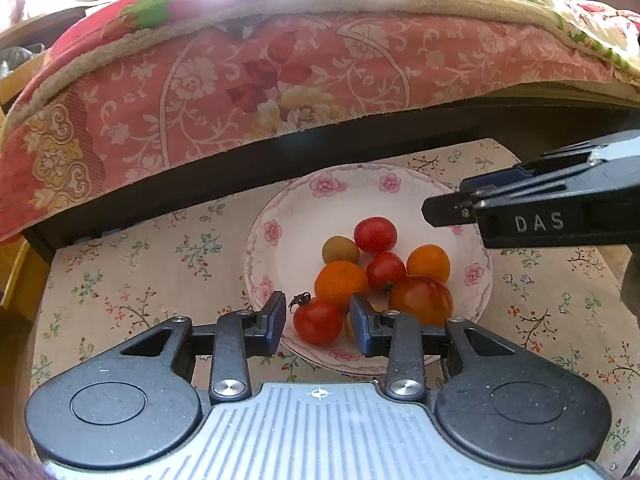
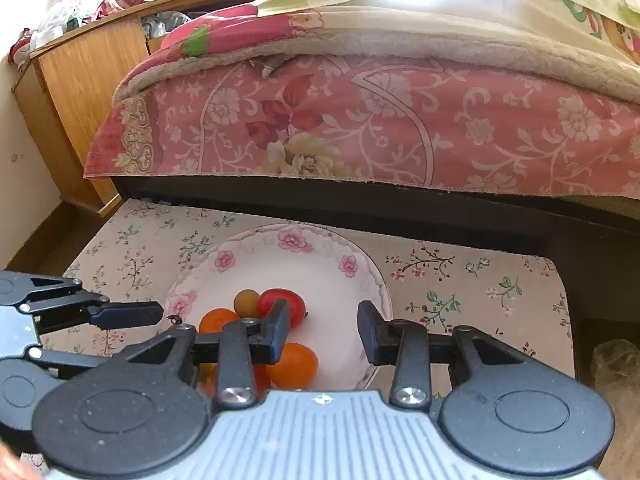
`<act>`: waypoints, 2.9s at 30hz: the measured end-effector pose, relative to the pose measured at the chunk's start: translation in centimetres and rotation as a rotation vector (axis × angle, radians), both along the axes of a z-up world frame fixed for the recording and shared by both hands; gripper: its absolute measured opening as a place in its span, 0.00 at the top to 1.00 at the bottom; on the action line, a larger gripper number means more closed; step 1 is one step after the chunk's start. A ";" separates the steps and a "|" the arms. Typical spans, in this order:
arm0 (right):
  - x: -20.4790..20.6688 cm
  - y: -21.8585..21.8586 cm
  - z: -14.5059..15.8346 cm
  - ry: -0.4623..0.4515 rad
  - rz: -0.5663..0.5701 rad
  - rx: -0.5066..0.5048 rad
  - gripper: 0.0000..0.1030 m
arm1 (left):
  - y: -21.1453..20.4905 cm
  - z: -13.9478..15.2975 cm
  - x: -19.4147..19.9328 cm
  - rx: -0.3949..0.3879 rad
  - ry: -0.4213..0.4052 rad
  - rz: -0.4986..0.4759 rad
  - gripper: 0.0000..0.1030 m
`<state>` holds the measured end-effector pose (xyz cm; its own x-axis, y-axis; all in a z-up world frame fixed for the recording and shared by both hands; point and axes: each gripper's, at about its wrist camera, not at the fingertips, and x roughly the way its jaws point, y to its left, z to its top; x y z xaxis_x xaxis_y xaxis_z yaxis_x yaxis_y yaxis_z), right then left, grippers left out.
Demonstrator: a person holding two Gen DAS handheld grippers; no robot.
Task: Organize fruits
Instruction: 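Carry both cherry tomatoes onto the white plate and open both tools, then withdraw both tools from the plate toward the remaining fruits, then grasp a tangerine with the right tool while the left tool grasps a brown round fruit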
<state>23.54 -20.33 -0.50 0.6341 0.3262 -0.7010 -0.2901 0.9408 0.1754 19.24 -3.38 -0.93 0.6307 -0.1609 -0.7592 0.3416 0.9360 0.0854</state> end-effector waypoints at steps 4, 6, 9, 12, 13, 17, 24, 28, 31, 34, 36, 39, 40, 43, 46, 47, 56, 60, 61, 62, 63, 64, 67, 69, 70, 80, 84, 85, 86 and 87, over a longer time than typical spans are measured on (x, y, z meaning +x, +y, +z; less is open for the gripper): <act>-1.2 0.3 0.4 -0.004 0.013 -0.011 0.61 | -0.1 0.5 -0.7 -0.005 -0.006 -0.007 0.57; -2.0 0.4 0.7 -0.005 0.020 -0.013 0.61 | 0.0 0.8 -1.1 -0.009 -0.007 -0.011 0.57; -3.1 0.3 1.0 -0.002 0.019 -0.006 0.61 | 0.1 1.3 -1.9 -0.014 -0.009 -0.015 0.57; -4.4 0.5 1.2 0.005 0.020 0.009 0.61 | 0.5 1.7 -2.9 -0.014 -0.009 -0.020 0.56; -4.9 0.6 1.2 0.008 0.023 0.012 0.61 | 0.6 1.8 -3.1 -0.014 -0.009 -0.020 0.56; -6.7 1.6 1.1 0.021 0.052 0.012 0.61 | 1.2 2.1 -4.3 -0.020 -0.005 -0.019 0.55; -9.7 3.1 -0.1 0.059 0.108 -0.017 0.61 | 2.3 1.5 -6.3 -0.012 0.031 -0.012 0.54; -10.3 4.1 -1.0 0.078 0.150 -0.030 0.61 | 3.0 1.2 -7.3 -0.007 0.052 -0.009 0.53; -10.2 4.8 -1.6 0.088 0.171 -0.040 0.61 | 3.5 1.0 -7.4 -0.005 0.060 -0.008 0.53; -10.1 5.3 -2.2 0.100 0.190 -0.044 0.60 | 3.8 0.9 -7.4 -0.008 0.065 -0.009 0.52; -9.9 5.7 -2.7 0.107 0.205 -0.049 0.60 | 4.0 0.7 -7.3 -0.007 0.071 -0.005 0.52; -9.4 6.3 -3.3 0.114 0.219 -0.055 0.60 | 4.1 0.5 -7.2 -0.004 0.077 -0.006 0.52; -9.1 6.5 -3.5 0.114 0.220 -0.053 0.60 | 4.1 0.4 -7.2 -0.004 0.080 -0.005 0.52; -8.3 6.8 -4.3 0.139 0.224 -0.045 0.60 | 4.1 0.2 -7.0 -0.002 0.084 -0.008 0.51; -8.1 7.0 -4.4 0.137 0.235 -0.054 0.61 | 3.9 0.1 -6.7 -0.002 0.085 -0.009 0.51; -8.1 6.9 -4.4 0.139 0.237 -0.053 0.62 | 3.9 0.0 -6.6 -0.004 0.086 -0.010 0.51; -8.7 4.2 -3.5 0.155 0.190 -0.060 0.66 | 2.0 -1.2 -5.7 0.004 0.093 -0.063 0.51; -8.9 2.9 -3.3 0.162 0.170 -0.056 0.66 | 1.5 -2.4 -4.5 -0.012 0.115 -0.051 0.51; -8.9 2.6 -3.4 0.169 0.167 -0.053 0.66 | 1.4 -2.7 -4.2 -0.016 0.121 -0.045 0.52; -8.9 2.5 -3.5 0.172 0.165 -0.053 0.66 | 1.3 -3.0 -3.9 -0.019 0.129 -0.039 0.53; -9.0 2.3 -3.6 0.173 0.164 -0.056 0.66 | 1.2 -3.2 -3.7 -0.019 0.133 -0.033 0.55; -9.0 2.2 -3.6 0.174 0.163 -0.059 0.66 | 1.1 -3.4 -3.6 -0.015 0.137 -0.028 0.59; -8.9 1.7 -3.6 0.180 0.154 -0.055 0.66 | 1.0 -3.6 -3.5 -0.012 0.129 -0.017 0.65; -8.9 1.4 -3.6 0.181 0.149 -0.055 0.66 | 1.1 -3.5 -3.5 -0.010 0.123 -0.008 0.68; -8.9 1.3 -3.7 0.182 0.149 -0.057 0.66 | 1.1 -3.5 -3.5 -0.015 0.126 -0.007 0.69; -10.7 1.8 -3.1 0.170 0.208 -0.077 0.66 | 0.7 -1.9 -8.4 0.009 0.144 -0.054 0.68; -11.9 2.2 -3.4 0.186 0.241 -0.091 0.66 | 0.4 -2.2 -10.6 0.022 0.165 -0.070 0.68; -12.1 2.3 -3.5 0.188 0.250 -0.098 0.66 | 0.4 -2.3 -10.9 0.022 0.170 -0.071 0.68; -12.4 2.5 -3.6 0.181 0.257 -0.109 0.66 | 0.4 -2.4 -11.2 0.024 0.174 -0.074 0.67; -12.6 2.6 -3.6 0.173 0.263 -0.120 0.66 | 0.4 -2.6 -11.3 0.027 0.177 -0.078 0.67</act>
<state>10.93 -17.74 -4.10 0.4072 0.3714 -0.8344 -0.5017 0.8544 0.1354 7.95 -2.99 -3.50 0.4731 -0.1816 -0.8621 0.4247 0.9043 0.0425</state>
